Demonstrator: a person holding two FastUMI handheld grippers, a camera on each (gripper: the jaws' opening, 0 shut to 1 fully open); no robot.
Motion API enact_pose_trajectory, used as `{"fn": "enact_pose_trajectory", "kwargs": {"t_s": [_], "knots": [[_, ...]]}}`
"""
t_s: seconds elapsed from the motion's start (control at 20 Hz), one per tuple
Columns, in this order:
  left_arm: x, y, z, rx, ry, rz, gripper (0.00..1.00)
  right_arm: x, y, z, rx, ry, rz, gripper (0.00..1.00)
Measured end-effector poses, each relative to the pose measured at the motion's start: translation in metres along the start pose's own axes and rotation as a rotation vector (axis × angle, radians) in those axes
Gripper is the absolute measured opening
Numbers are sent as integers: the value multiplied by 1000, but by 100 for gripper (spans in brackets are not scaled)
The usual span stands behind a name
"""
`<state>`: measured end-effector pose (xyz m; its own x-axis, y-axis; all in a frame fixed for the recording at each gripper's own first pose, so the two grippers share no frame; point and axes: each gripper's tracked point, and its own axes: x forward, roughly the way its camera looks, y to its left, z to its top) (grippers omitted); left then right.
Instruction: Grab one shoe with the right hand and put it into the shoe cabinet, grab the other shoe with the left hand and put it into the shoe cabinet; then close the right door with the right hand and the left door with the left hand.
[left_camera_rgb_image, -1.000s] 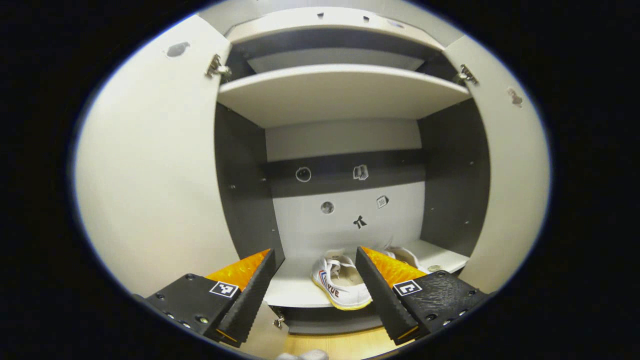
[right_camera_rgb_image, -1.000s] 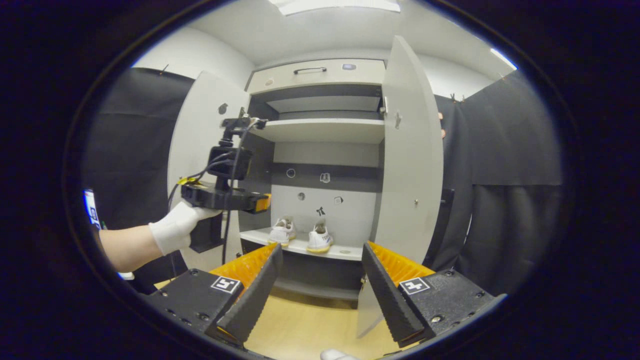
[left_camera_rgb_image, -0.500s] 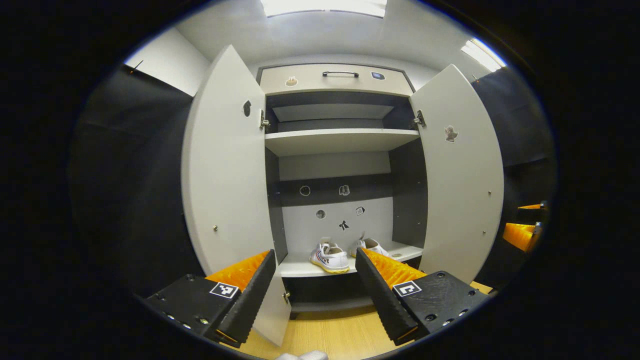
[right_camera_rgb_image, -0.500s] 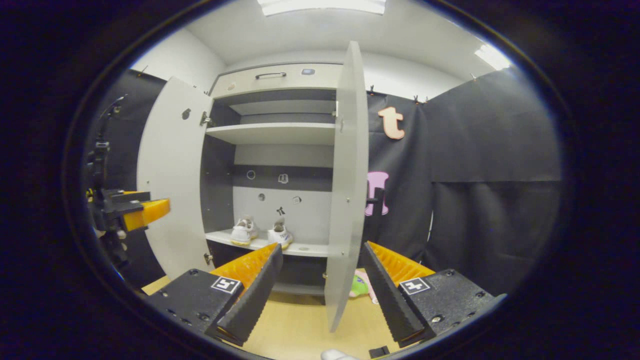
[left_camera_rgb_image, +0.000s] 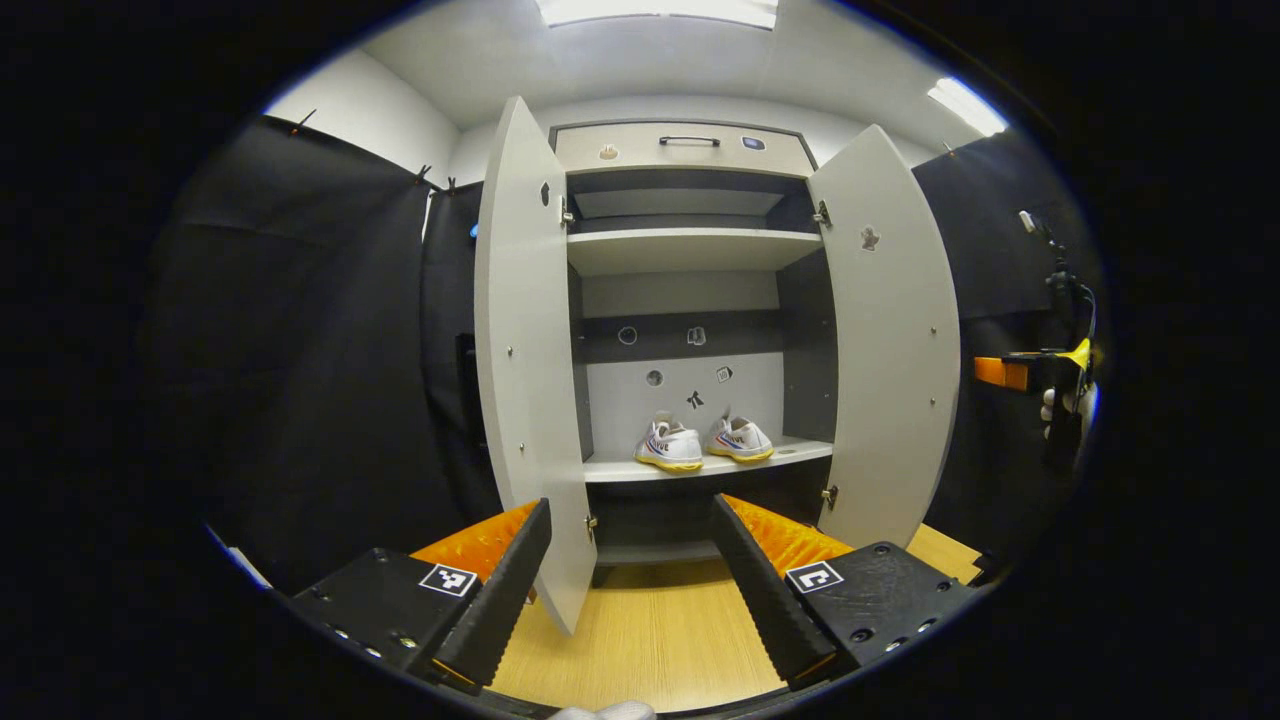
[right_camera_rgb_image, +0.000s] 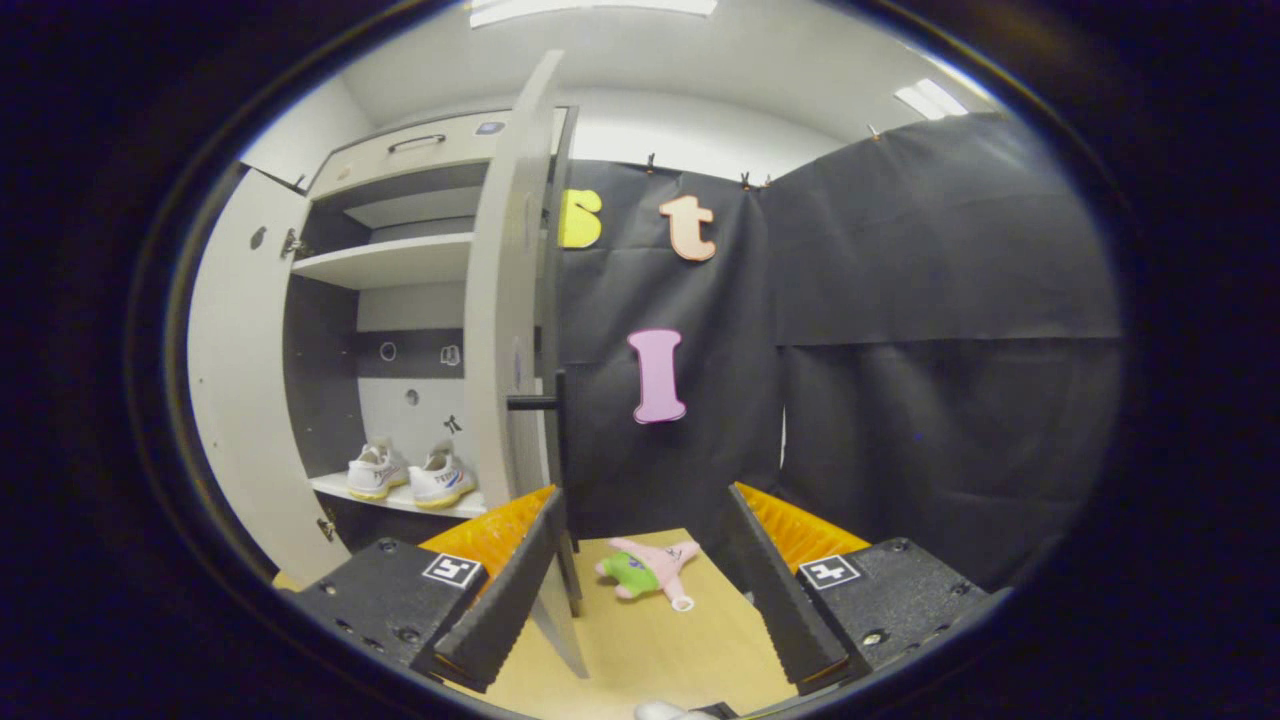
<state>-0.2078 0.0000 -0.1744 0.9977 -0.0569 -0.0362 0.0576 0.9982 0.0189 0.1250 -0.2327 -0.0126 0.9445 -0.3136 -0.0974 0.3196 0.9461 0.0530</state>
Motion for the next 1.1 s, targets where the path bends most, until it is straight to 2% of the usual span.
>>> {"fn": "enact_pose_trajectory", "kwargs": {"t_s": [0.1,0.15,0.3,0.35,0.45,0.55,0.6,0.65,0.7,0.9,1.0,1.05,1.1], "knots": [[-1,0,1,-3,-8,3,96,18,-6,3,-3,4,-9,100],[-1,-1,1,-10,-10,0,100,23,-4,5,0,4,-1,100],[3,2,2,-14,-14,17,96,39,2,8,-16,12,16,99],[4,1,3,-19,-15,15,100,39,6,10,-28,9,42,98],[10,0,5,-21,-26,13,96,39,13,9,-43,17,77,96],[16,-2,2,-21,-12,10,96,37,15,10,-68,17,80,93],[17,-4,1,-28,-11,7,96,38,13,9,-71,18,75,86],[18,-4,1,-34,-7,5,96,37,15,9,-62,18,80,86],[19,-5,0,-36,-5,3,100,36,21,8,-48,21,99,93],[21,-4,1,-29,-2,9,96,25,65,6,-47,35,178,93],[19,-2,1,-30,1,15,100,23,85,6,-61,29,212,92],[18,0,1,-31,4,20,96,21,100,5,-65,29,239,92],[17,2,1,-29,4,26,96,22,114,4,-65,30,265,87]]}}
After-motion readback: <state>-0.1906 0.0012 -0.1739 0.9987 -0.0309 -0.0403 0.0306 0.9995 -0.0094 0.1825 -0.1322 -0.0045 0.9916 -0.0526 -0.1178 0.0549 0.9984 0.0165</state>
